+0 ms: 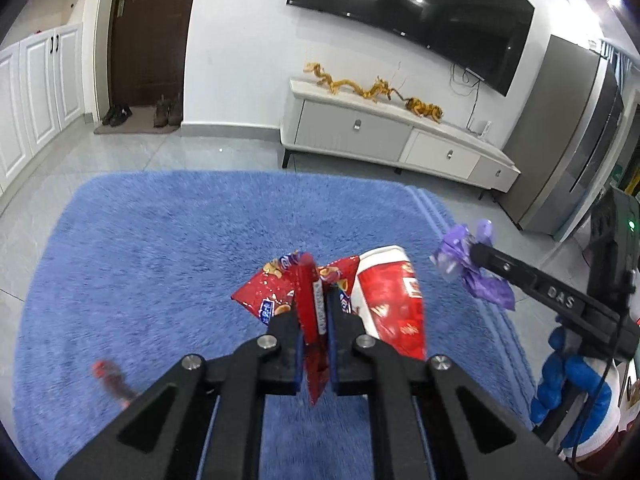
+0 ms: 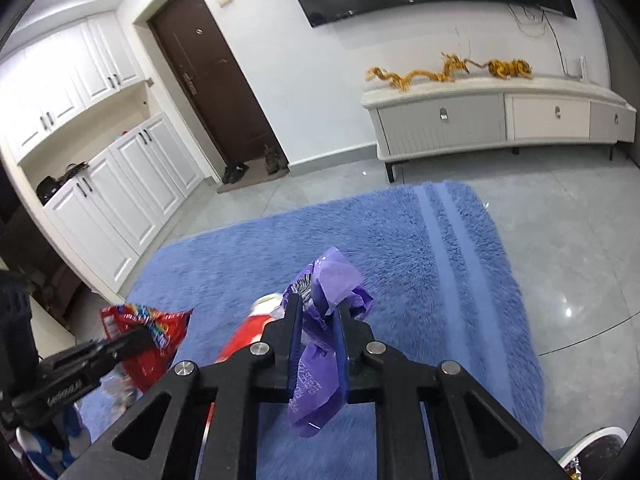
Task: Collect trash
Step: 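Grasp the red chip bag with the left tool while the right tool grasps a purple wrapper, then carry both items over the trash bin and open both tools to drop them, then move both tools back toward the cup and plastic bag on the towel, then grasp the clear plastic bag with the left tool while the right tool grasps the red paper cup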
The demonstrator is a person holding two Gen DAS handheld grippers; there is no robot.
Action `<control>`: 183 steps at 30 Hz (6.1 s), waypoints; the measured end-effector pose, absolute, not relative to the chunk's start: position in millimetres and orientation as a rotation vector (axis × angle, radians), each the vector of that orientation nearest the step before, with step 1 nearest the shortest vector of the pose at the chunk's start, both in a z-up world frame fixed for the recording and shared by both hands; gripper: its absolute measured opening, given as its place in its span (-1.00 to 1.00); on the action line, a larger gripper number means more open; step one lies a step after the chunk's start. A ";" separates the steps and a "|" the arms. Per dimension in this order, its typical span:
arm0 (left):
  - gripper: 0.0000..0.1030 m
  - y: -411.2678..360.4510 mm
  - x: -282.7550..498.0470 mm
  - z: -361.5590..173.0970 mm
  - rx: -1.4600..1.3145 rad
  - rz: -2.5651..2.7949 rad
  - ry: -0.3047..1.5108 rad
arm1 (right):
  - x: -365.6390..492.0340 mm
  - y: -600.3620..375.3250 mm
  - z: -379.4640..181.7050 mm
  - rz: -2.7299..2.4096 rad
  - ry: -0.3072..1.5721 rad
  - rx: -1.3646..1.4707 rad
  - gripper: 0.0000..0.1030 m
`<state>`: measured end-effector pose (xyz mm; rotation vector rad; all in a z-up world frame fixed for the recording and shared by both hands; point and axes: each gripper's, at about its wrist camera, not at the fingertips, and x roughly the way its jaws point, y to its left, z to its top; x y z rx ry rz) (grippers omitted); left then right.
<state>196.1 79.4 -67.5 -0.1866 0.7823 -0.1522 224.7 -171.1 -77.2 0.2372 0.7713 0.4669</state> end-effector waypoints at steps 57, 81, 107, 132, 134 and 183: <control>-0.80 -384.2 112.6 -119.8 0.187 -0.779 1.000 | 1.6 -502.4 -189.8 -0.135 0.939 0.436 -0.68; -0.09 -385.3 119.0 -141.0 0.123 -0.795 1.071 | -12.3 -517.5 -195.0 -0.223 0.951 0.435 -0.16; 0.00 -198.0 101.3 -82.2 0.079 -0.454 0.912 | 28.0 -389.1 -107.4 0.035 0.859 0.314 -0.09; 0.06 46.6 126.9 -55.9 0.007 0.007 0.843 | 116.1 -241.4 -72.7 0.305 0.883 0.195 0.03; 0.07 72.9 126.3 -56.4 -0.009 0.049 0.842 | 124.1 -227.7 -73.2 0.327 0.892 0.189 0.03; -0.73 120.6 130.2 -105.8 -0.048 0.075 0.949 | 177.6 -160.2 -102.2 0.573 0.908 0.463 -0.40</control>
